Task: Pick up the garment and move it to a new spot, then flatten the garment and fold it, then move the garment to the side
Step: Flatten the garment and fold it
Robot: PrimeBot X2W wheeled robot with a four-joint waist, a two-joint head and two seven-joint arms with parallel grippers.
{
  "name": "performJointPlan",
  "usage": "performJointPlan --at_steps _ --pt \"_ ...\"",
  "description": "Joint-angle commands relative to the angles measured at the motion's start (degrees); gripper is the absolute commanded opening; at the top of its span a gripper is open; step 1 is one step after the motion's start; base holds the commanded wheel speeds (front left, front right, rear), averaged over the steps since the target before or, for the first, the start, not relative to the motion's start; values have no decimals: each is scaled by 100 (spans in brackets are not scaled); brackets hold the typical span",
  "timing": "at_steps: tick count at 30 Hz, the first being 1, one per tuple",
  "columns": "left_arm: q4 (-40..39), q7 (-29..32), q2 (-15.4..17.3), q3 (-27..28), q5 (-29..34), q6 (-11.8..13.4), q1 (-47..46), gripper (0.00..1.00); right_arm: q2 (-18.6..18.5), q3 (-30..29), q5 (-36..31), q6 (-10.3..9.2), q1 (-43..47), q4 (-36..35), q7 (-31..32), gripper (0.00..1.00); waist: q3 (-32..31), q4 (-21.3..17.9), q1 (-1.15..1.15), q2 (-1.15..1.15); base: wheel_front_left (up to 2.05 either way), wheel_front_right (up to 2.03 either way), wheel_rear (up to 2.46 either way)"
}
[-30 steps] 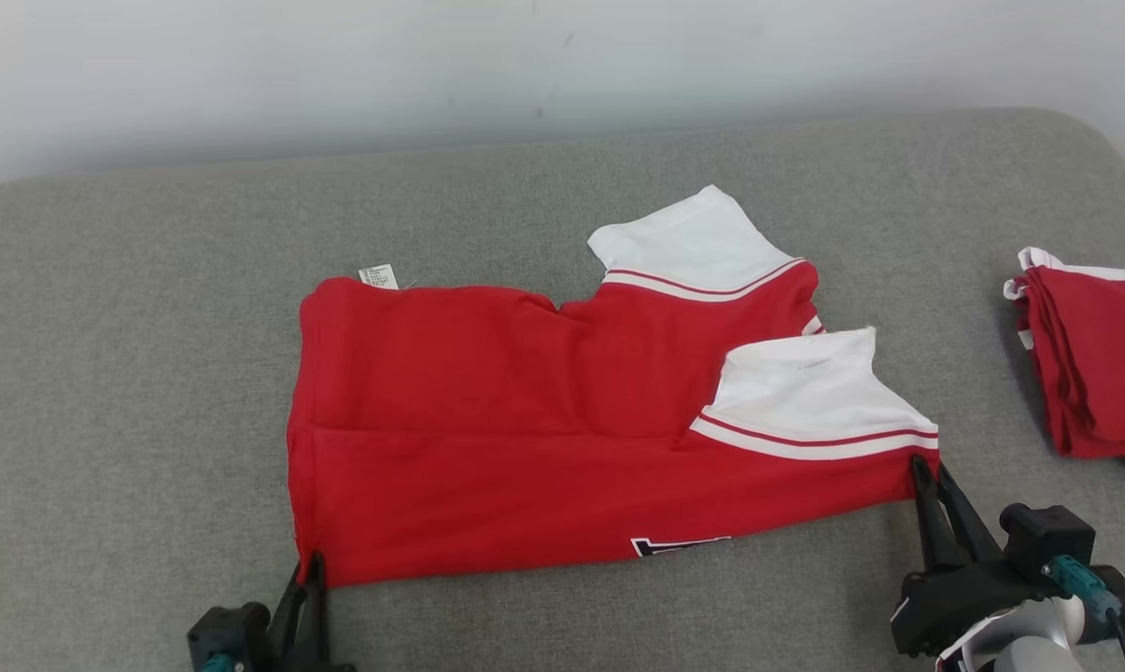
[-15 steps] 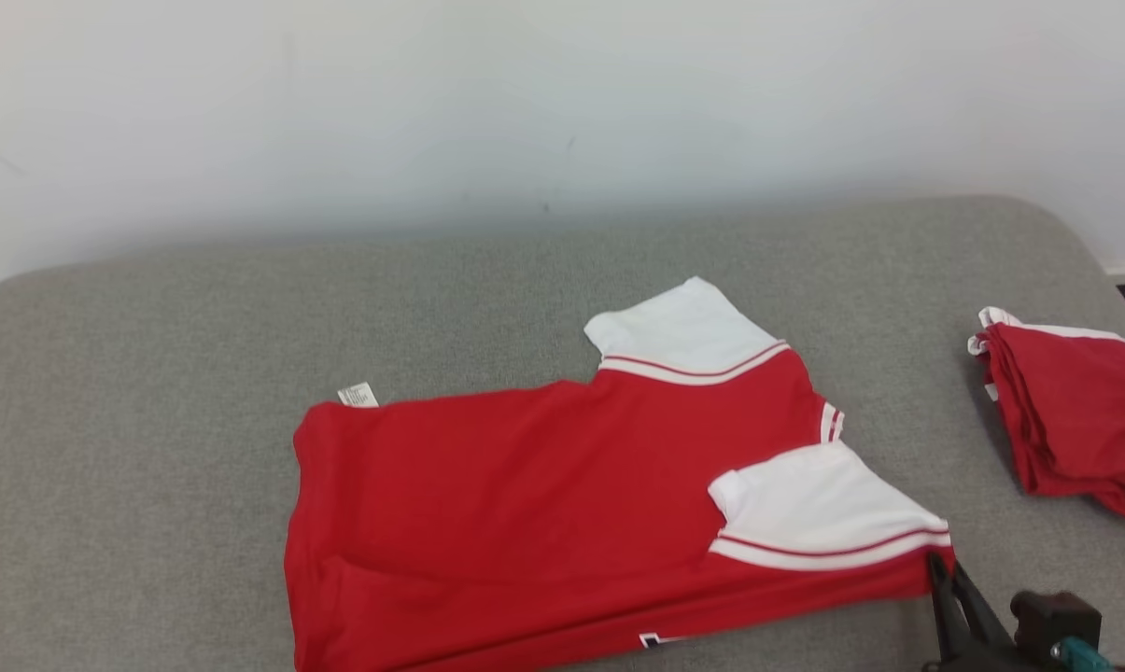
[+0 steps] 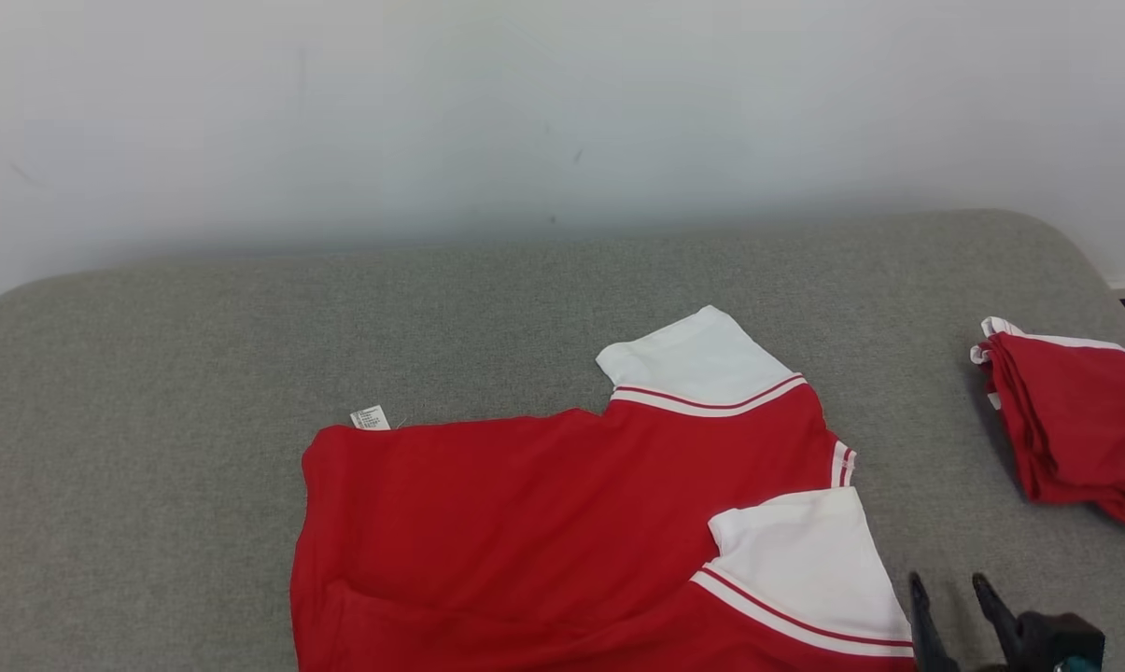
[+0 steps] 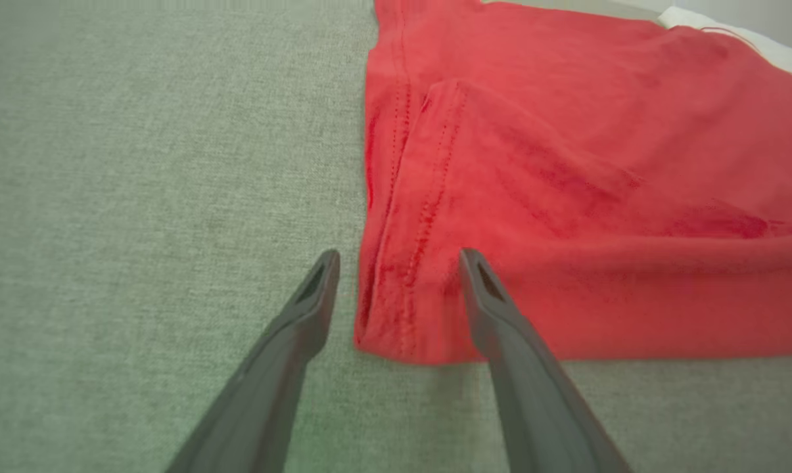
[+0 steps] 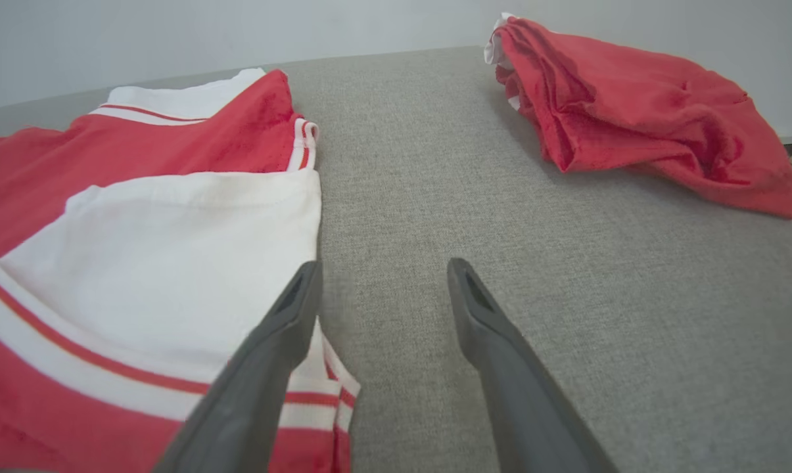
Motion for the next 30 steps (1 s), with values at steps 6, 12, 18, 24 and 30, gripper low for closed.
performJointPlan --at_steps 6,12,18,24,30 --pt "-277 -17 39 29 330 -77 -387 100 -39 123 -42 -18 -403 -225 1 100 92 77 0 0 0 0 0" --pt "210 -17 331 -135 483 -199 -1328 100 -154 509 8 -18 -1101 -174 1 100 295 142 0 0 0 0 0" --pt "955 413 656 -679 280 -231 -2698 100 -381 1048 177 -18 -2082 284 2 100 635 181 0 0 0 0 0" --pt "1268 1066 1049 -1499 -297 -232 -3564 100 -526 1440 331 -18 -2814 668 1 100 898 183 0 0 0 0 0" --pt "1290 2068 1671 -2470 -1174 -231 -4274 100 -625 1861 518 -18 -3397 1038 1 100 1100 135 0 0 0 0 0"
